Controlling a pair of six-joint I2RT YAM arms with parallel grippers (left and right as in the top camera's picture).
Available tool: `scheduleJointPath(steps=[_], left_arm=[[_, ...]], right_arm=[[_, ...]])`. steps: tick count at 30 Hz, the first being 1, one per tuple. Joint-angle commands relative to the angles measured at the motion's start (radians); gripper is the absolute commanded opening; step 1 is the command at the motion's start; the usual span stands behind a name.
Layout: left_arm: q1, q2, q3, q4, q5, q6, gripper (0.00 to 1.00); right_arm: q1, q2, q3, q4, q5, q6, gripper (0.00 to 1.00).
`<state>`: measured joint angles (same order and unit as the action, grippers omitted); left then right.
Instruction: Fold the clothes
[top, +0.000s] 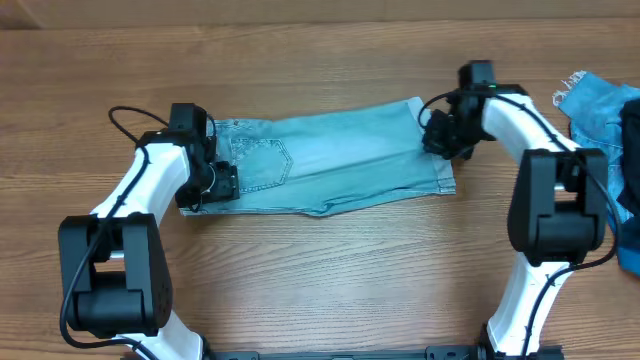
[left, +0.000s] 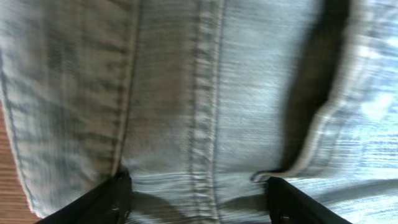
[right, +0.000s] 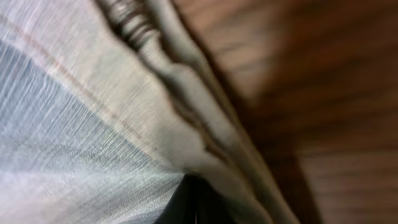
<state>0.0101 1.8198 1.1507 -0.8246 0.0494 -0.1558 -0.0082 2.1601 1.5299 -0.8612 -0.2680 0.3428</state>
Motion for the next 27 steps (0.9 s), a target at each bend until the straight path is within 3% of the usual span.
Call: scheduleJointPath(steps=[1,5,12,15,21,24,27], left_arm=[[0.073,0.005,-0.023,-0.018,-0.086,-0.035,0.73],[0.076,0.005,-0.022,0.019,-0.062,-0.032,0.73],[0.074,-0.044,0.063,0.21,0.28,0.113,0.72],[0.072,-0.087,0.108,0.248,0.339,0.135,0.72],[0.019,-0.119,0.12,0.332,0.284,0.217,0.76],[-0.027,-0.031,0.119,0.34,0.254,0.292,0.76],[-0.062,0.09,0.119,0.398,0.257,0.291,0.76]], right_arm=[[-0.097,0.062,-0.039,-0.006,0.234,-0.022,0.04],[-0.087,0.047,-0.032,-0.009,0.194,-0.036,0.04],[-0.085,-0.162,-0.006,0.034,-0.039,-0.113,0.06],[-0.075,-0.181,-0.006,0.026,-0.129,-0.139,0.06],[0.029,-0.183,-0.006,-0.076,-0.177,-0.169,0.11],[0.101,-0.183,-0.026,-0.179,-0.107,-0.14,0.08],[0.149,-0.183,-0.073,-0.187,-0.091,-0.138,0.08]])
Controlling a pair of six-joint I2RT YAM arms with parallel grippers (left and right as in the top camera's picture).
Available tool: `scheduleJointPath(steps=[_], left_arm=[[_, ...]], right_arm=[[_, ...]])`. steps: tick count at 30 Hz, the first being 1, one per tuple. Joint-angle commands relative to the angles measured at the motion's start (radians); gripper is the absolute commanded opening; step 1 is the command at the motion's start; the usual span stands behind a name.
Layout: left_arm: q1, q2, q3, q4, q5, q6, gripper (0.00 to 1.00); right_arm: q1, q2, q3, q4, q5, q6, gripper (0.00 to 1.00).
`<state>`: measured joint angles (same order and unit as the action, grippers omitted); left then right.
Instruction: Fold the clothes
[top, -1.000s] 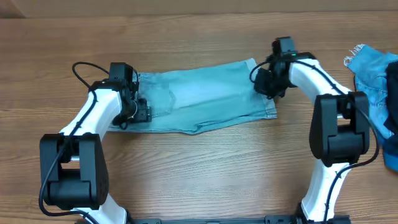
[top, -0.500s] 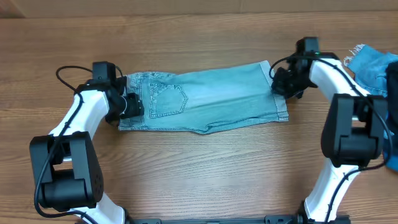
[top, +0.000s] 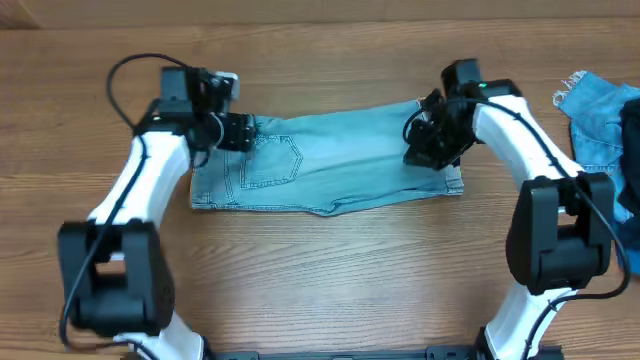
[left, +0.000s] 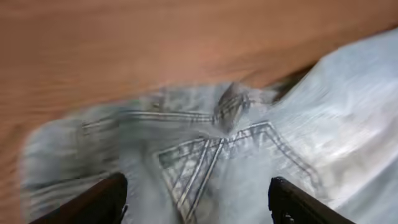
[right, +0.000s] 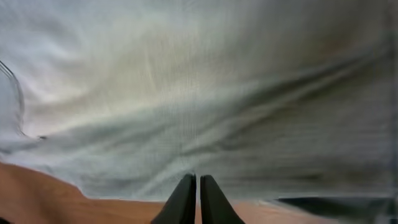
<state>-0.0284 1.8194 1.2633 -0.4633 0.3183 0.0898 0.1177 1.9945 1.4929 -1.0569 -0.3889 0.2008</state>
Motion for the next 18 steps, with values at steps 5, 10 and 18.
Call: scheduleJointPath(steps=[5,10,18], left_arm=[[-0.03,0.158,0.007,0.124,-0.015,0.045,0.78],[-0.03,0.176,0.007,0.134,-0.056,0.045,0.78],[-0.017,0.176,0.007,0.132,-0.147,0.045,0.8]], right_arm=[[0.045,-0.017,-0.168,0.181,0.028,-0.019,0.08],[0.044,-0.004,-0.243,0.195,0.083,-0.019,0.07],[0.044,-0.005,-0.243,-0.053,0.286,0.043,0.04]])
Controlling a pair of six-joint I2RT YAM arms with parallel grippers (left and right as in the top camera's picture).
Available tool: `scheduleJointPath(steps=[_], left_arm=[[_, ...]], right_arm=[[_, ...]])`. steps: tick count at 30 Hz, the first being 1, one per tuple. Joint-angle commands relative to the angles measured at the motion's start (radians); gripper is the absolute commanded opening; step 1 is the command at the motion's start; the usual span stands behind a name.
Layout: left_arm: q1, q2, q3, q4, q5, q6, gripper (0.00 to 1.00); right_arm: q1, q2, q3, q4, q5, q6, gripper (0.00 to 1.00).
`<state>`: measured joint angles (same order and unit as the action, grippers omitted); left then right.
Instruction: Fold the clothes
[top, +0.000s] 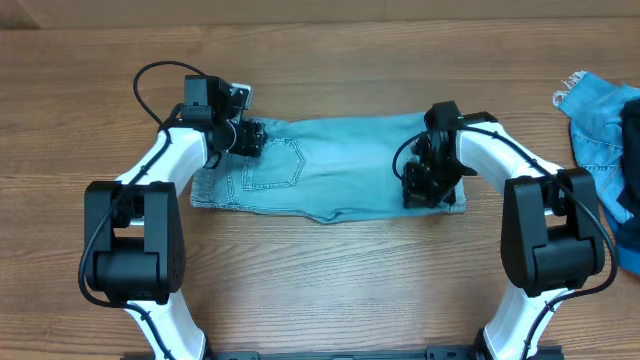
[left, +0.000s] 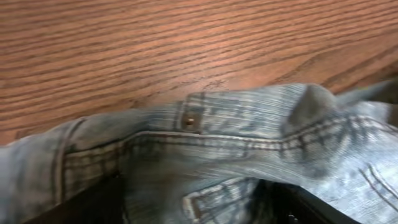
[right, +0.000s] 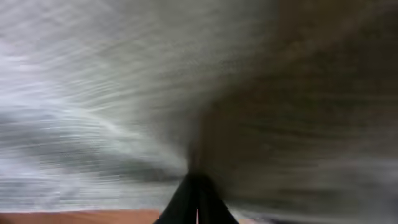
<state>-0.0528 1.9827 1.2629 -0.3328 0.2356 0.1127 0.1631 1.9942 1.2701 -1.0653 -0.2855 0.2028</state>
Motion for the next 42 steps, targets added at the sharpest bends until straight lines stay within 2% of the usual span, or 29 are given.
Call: scheduleJointPath(steps=[1,4,7,12,15,17,18,19,20,22,24,26,32,37,42], left_arm=[[0.013,0.013,0.007,0.001,-0.064,0.022,0.8],[0.024,0.013,0.008,0.002,-0.066,0.022,0.8],[0.026,0.002,0.023,0.002,0.023,0.023,0.78],[-0.019,-0.036,0.113,-0.031,0.183,0.01,0.75],[-0.102,-0.037,0.139,-0.057,0.165,0.023,0.68],[-0.152,-0.034,0.139,-0.06,0.099,0.022,0.6],[-0.186,-0.031,0.138,-0.069,0.06,0.019,0.49],[-0.212,-0.026,0.138,-0.08,0.041,0.01,0.23],[-0.228,-0.024,0.138,-0.086,0.038,0.008,0.04],[-0.262,-0.024,0.13,-0.094,0.004,-0.047,0.04],[-0.275,-0.024,0.13,-0.107,0.0,-0.069,0.04],[-0.285,-0.022,0.128,-0.114,-0.027,-0.066,0.04],[-0.289,0.009,0.127,-0.15,-0.047,-0.015,0.04],[-0.289,0.009,0.127,-0.151,-0.066,0.031,0.04],[-0.288,0.047,0.127,-0.087,-0.097,0.048,0.04]], right_arm=[[-0.002,-0.005,-0.02,-0.044,0.184,0.041,0.04],[-0.002,-0.007,-0.019,-0.021,0.198,0.06,0.04],[0.0,-0.051,-0.016,0.039,0.193,0.058,0.04],[0.0,-0.178,-0.01,0.166,0.034,0.024,0.05],[0.0,-0.192,-0.01,0.184,-0.052,-0.003,0.05],[0.0,-0.192,-0.01,0.179,-0.094,-0.034,0.04],[0.001,-0.192,-0.01,0.179,-0.119,-0.037,0.04],[0.001,-0.192,-0.01,0.18,-0.134,-0.037,0.04],[0.002,-0.192,-0.01,0.184,-0.154,-0.037,0.04],[0.017,-0.192,-0.01,0.214,-0.216,-0.033,0.04],[0.046,-0.192,-0.01,0.255,-0.225,0.047,0.04],[0.093,-0.19,-0.01,0.301,-0.181,0.176,0.04],[0.281,-0.163,-0.01,0.388,-0.051,0.34,0.04],[0.34,-0.111,-0.01,0.383,-0.041,0.38,0.04],[0.375,-0.028,-0.011,0.356,-0.06,0.397,0.04]])
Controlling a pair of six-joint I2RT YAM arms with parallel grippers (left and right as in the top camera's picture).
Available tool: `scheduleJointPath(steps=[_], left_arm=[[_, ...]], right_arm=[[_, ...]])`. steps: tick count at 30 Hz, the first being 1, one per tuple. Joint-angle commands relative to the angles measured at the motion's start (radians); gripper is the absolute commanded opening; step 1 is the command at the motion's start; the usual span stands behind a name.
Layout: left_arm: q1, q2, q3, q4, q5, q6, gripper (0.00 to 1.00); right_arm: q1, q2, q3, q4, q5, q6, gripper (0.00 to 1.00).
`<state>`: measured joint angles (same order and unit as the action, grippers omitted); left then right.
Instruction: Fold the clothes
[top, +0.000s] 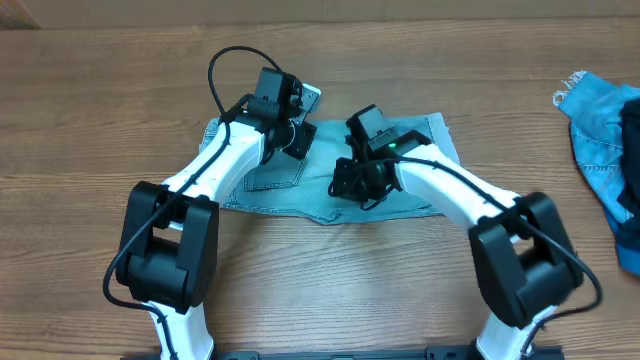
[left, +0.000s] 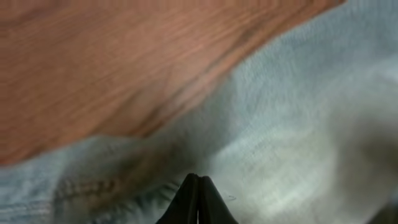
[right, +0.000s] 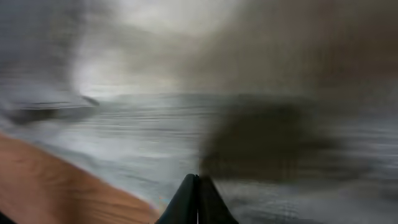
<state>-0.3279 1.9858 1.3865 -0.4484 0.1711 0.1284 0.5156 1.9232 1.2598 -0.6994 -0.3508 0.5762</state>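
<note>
Light blue denim shorts (top: 290, 195) lie flat across the middle of the table, with a back pocket showing near their left end. My left gripper (top: 298, 138) is shut at the shorts' far edge, left of centre. In the left wrist view the gripper (left: 198, 178) has its tips pressed together just over the denim (left: 298, 124), with no cloth seen between them. My right gripper (top: 352, 184) is shut low over the middle of the shorts. The blurred right wrist view shows the gripper (right: 198, 178) closed on nothing.
A heap of darker blue clothes (top: 600, 110) lies at the table's right edge. Bare wooden table (top: 100, 100) surrounds the shorts. Both arms reach inward and cross over the shorts, and the left arm's black cable loops above it.
My left gripper was open over the waistband at the shorts' left end; it is now shut and further right along the far edge. My right gripper moved from the right end to the middle. The shorts' left edge has shifted right.
At first my left gripper was open on the near left corner and my right was shut at the far right corner. Then the left was at the far left corner and the right lower on the right end. Now both are shut near the middle.
</note>
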Motion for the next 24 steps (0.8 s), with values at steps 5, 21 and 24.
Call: scheduleJointPath(steps=[5,21,24], left_arm=[[-0.012,0.139,0.003,0.108,-0.05,0.026,0.04],[0.134,0.155,0.124,0.161,-0.013,-0.064,0.04],[0.123,0.155,0.126,0.161,-0.013,-0.063,0.04]], right_arm=[[0.05,0.058,0.0,-0.15,-0.012,0.019,0.04],[0.052,-0.165,0.006,-0.107,-0.024,-0.162,0.04],[0.051,-0.167,0.005,-0.025,-0.024,-0.161,0.04]])
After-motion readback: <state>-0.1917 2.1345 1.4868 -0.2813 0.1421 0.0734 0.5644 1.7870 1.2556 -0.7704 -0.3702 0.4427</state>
